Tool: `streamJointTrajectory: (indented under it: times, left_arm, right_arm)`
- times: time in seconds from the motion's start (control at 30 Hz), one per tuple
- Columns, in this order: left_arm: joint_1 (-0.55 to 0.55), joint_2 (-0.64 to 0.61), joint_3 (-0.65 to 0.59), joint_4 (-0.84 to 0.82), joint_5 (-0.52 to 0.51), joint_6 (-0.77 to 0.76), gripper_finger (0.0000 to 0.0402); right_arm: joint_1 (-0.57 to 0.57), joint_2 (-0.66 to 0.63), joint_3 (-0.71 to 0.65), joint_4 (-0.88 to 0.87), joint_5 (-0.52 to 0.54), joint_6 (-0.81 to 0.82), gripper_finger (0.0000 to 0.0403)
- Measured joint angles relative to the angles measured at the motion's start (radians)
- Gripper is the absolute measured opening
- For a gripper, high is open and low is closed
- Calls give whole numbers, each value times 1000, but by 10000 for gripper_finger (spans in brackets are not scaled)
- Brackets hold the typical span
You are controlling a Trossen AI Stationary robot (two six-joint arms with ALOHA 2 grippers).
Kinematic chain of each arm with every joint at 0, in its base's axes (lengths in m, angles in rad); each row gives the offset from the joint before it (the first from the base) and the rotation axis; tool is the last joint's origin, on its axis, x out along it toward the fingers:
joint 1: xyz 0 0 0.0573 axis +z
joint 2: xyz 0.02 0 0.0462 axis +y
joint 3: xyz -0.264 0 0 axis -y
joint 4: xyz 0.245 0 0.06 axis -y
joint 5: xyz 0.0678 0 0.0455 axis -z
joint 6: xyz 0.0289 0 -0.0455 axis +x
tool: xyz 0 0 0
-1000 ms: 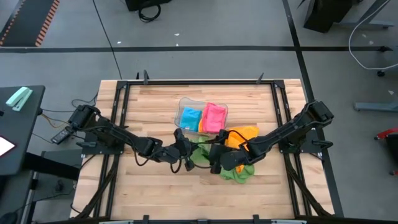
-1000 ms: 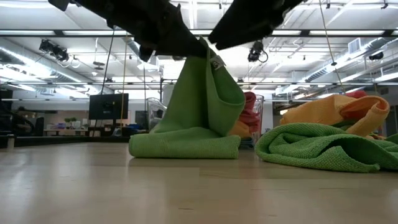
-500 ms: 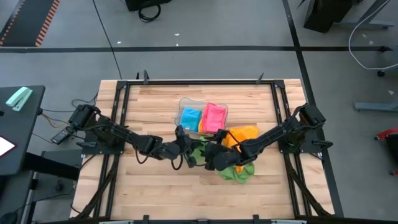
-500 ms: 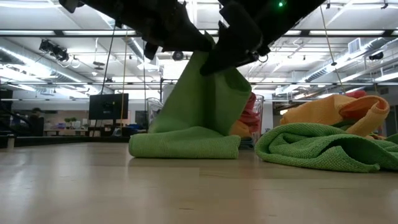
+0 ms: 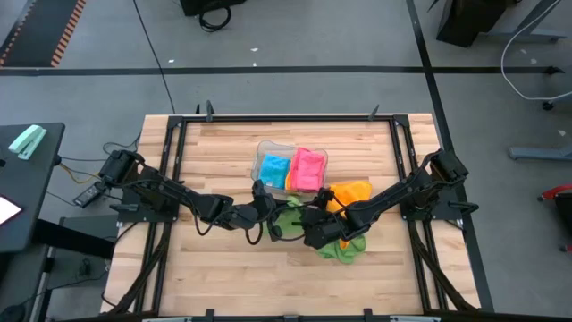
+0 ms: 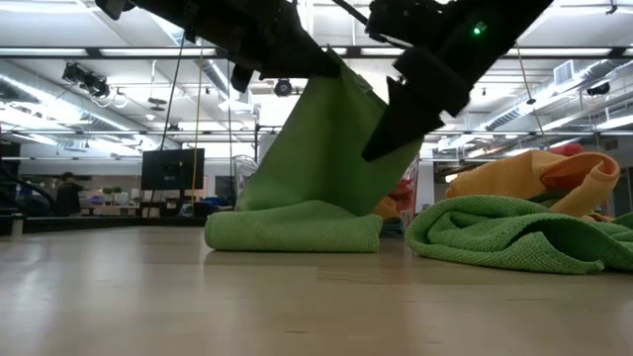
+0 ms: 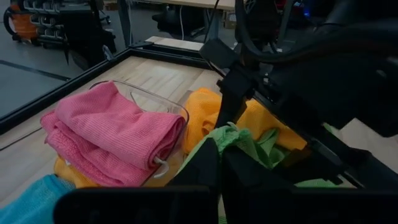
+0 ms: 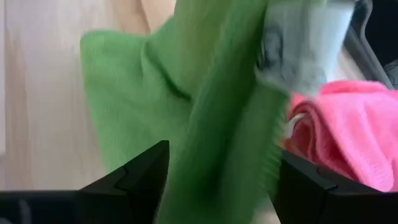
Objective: Fold microfiber towels
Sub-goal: Fold the top green microfiber cloth
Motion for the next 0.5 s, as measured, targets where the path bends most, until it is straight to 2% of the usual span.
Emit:
streamJointTrajectory:
  times: [0.23, 0.37, 0.5]
  left_arm:
    - [0, 0, 0, -7, 0, -5, 29]
    - [0, 0, 0, -9, 1, -7, 11]
    - [-9, 0, 0, -13, 1, -8, 11]
  right_arm:
    - [-1, 0, 0, -27, -28, -16, 201]
    - [-1, 0, 0, -33, -46, -42, 154]
    - [-1, -26, 0, -52, -81, -63, 97]
